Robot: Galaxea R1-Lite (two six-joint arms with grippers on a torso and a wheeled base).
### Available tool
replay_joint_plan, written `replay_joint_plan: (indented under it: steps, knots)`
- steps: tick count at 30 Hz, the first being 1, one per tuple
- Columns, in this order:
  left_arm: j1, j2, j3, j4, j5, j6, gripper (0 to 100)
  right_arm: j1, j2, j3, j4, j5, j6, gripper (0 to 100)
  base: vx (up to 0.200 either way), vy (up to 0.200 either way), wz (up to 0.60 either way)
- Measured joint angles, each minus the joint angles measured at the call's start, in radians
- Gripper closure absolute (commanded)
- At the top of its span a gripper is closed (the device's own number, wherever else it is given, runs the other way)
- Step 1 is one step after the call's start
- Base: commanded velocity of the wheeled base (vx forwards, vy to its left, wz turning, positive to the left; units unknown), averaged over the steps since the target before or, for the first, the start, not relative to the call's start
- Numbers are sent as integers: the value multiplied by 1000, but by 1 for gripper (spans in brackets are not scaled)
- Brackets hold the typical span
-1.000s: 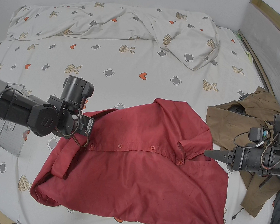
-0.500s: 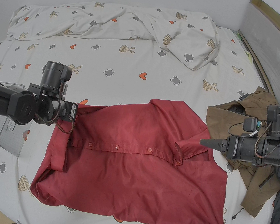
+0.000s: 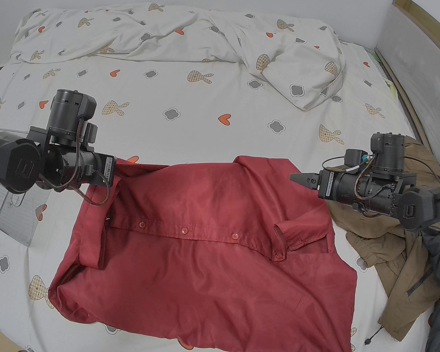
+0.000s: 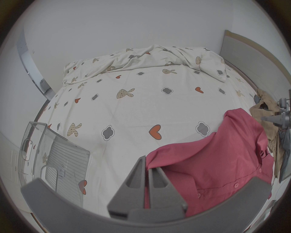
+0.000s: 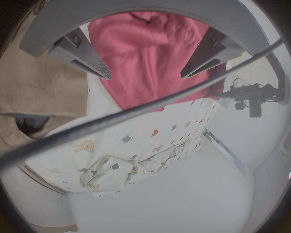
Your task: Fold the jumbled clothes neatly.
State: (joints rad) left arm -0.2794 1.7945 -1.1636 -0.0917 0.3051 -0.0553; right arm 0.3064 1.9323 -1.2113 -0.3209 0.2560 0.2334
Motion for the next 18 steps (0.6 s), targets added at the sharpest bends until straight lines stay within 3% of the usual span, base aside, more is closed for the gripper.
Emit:
replay_joint_plan:
  steps: [15,16,18]
  knots:
    - [3,-30,49,-3,-15,-9,100,-40,192,-177,-8,7,-2,0,0,0,0]
    - [3,-30,51,-3,-15,-9,100,-39,196,-179,-6,9,-1,100,0,0,0]
    - [3,-29,52,-3,-15,-10,100,-37,201,-179,-5,11,0,100,0,0,0]
